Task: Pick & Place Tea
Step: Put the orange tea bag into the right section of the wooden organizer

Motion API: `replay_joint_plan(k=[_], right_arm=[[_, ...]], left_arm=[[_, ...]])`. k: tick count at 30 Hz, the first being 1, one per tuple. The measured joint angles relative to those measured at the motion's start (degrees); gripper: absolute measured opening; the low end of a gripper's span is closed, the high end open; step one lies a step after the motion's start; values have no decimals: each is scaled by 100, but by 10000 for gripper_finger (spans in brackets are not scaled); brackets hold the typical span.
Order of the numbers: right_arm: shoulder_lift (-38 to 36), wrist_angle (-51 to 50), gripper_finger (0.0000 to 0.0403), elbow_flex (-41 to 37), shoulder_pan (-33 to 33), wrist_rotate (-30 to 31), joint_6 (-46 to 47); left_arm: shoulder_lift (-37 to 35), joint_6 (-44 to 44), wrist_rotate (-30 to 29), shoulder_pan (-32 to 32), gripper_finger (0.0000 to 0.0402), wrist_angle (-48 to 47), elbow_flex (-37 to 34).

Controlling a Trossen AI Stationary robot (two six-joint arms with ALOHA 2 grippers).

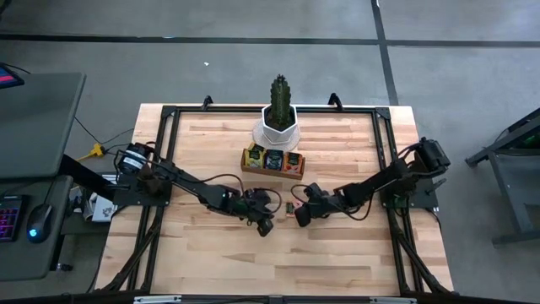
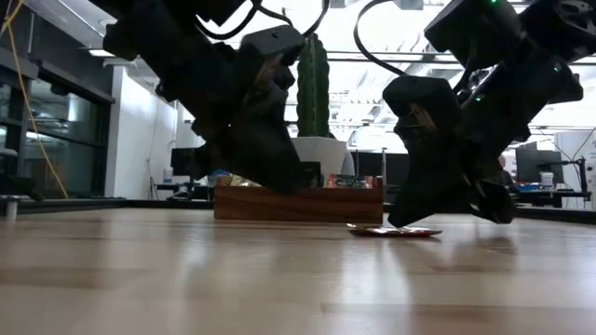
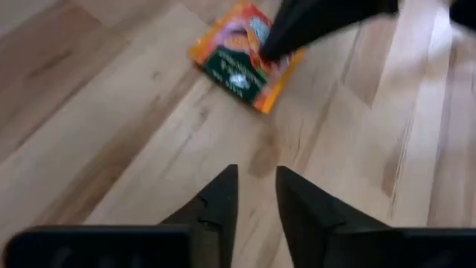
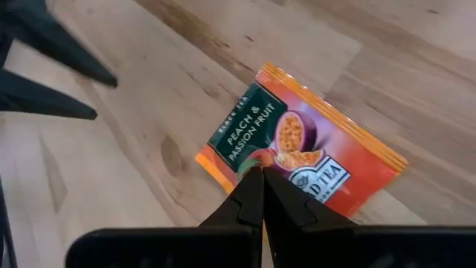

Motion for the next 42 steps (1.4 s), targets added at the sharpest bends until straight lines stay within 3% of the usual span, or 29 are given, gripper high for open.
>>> replay_joint_plan(k=[6,11,18,27,35,42], right_arm=[[-7,110,0,7,-26,-100,-275],[-11,116,0,8,-26,-168,-436],[-13,86,0,9,-26,-311,-631],[-150,-220,0,11,-20,-761,-955],[-767,-440,0,13,-207,-828,-1672],[-715,-710,0,13,-478,-1251,-2424]], left_arm=[[30,-241,-61,128,141,99,2],[437,-698,191,279,163,578,-6],[849,-1131,278,374,166,1270,23],[861,-1330,233,380,166,1322,23],[861,-1391,215,380,166,1273,28],[863,-1391,210,380,166,1281,28]])
